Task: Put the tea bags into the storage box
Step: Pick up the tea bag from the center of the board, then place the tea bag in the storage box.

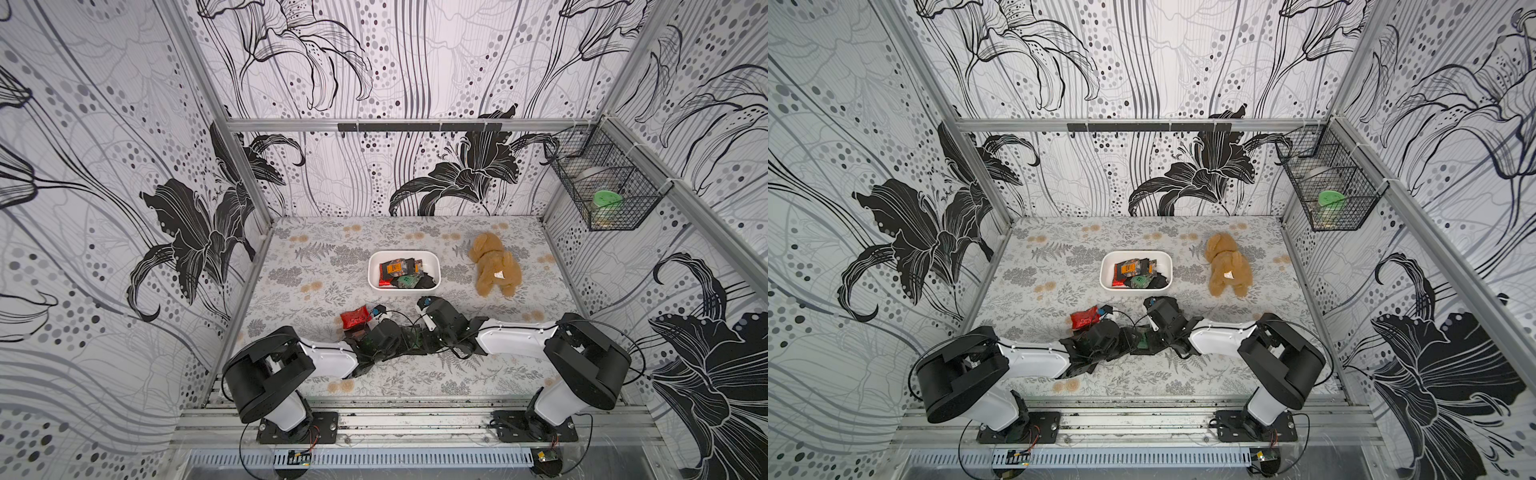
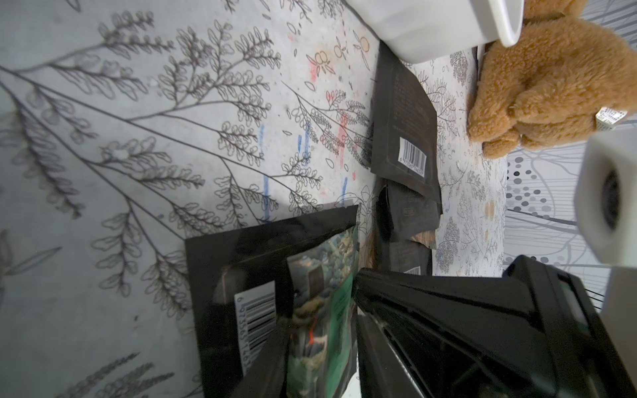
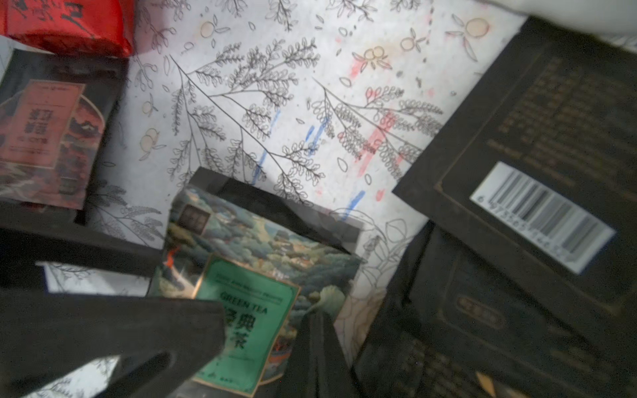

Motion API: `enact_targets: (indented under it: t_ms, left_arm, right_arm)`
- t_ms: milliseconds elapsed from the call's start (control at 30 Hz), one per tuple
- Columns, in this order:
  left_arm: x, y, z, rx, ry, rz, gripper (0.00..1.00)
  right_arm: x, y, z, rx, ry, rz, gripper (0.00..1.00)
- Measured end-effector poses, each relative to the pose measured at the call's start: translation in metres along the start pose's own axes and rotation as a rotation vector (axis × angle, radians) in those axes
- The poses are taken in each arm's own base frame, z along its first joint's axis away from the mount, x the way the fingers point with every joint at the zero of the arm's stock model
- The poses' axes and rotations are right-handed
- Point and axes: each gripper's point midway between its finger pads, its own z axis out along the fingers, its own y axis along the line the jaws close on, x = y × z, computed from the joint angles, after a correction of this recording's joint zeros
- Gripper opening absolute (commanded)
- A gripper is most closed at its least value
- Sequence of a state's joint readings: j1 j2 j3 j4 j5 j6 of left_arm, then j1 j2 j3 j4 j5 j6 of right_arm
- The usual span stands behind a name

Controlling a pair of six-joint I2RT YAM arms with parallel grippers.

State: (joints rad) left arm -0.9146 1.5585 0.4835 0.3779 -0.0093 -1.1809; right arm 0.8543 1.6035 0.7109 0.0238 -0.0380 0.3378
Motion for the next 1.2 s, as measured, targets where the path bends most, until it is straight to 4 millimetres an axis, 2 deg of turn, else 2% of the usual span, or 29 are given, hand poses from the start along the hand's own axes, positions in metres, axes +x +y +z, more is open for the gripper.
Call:
enact_targets:
  t_ms: [167,267,367,500,633,700,767,800,867,1033,1067,1100,1200]
  left_arm:
    - [0.003,-0.004,0.0,0.021,0.007,-0.008,0.1]
    - [0.003,-0.004,-0.003,0.025,0.004,-0.01,0.02]
    - [0.0,-0.006,-0.01,0.029,-0.006,-0.009,0.0]
    - [-0.006,-0.004,-0.025,0.014,-0.032,-0.006,0.0]
    - [-0.019,-0.004,-0.049,-0.012,-0.089,0.018,0.0]
    - [-0.028,0.001,-0.064,-0.05,-0.135,0.038,0.0]
    - [-0.04,0.003,-0.081,-0.097,-0.186,0.063,0.0]
    - [-0.045,0.003,-0.088,-0.114,-0.208,0.072,0.0]
    - [-0.059,-0.004,-0.104,-0.137,-0.263,0.1,0.0]
    - [-0.098,-0.04,-0.139,-0.168,-0.408,0.187,0.0]
    - [-0.105,-0.048,-0.143,-0.172,-0.433,0.208,0.0]
    - [-0.113,-0.059,-0.145,-0.181,-0.46,0.235,0.0]
    - [-0.136,-0.087,-0.142,-0.229,-0.52,0.305,0.0]
  right_arm:
    - [-0.002,0.006,-0.002,-0.021,-0.009,-0.015,0.0]
    - [-0.004,0.008,-0.012,-0.033,-0.044,-0.019,0.0]
    - [-0.008,0.007,-0.028,-0.032,-0.103,-0.02,0.0]
    - [-0.019,-0.003,-0.056,0.008,-0.221,-0.004,0.09]
    - [-0.028,-0.02,-0.084,0.086,-0.344,0.045,0.2]
    - [-0.031,-0.03,-0.097,0.126,-0.398,0.072,0.33]
    - [-0.033,-0.038,-0.109,0.156,-0.451,0.1,0.41]
    - [-0.033,-0.04,-0.114,0.166,-0.471,0.107,0.44]
    - [-0.033,-0.044,-0.121,0.177,-0.501,0.115,0.58]
    - [-0.034,-0.049,-0.13,0.187,-0.545,0.143,0.95]
    - [-0.034,-0.051,-0.132,0.194,-0.554,0.152,0.98]
    - [-0.034,-0.053,-0.135,0.201,-0.566,0.168,0.96]
    - [-0.034,-0.057,-0.143,0.21,-0.605,0.199,0.96]
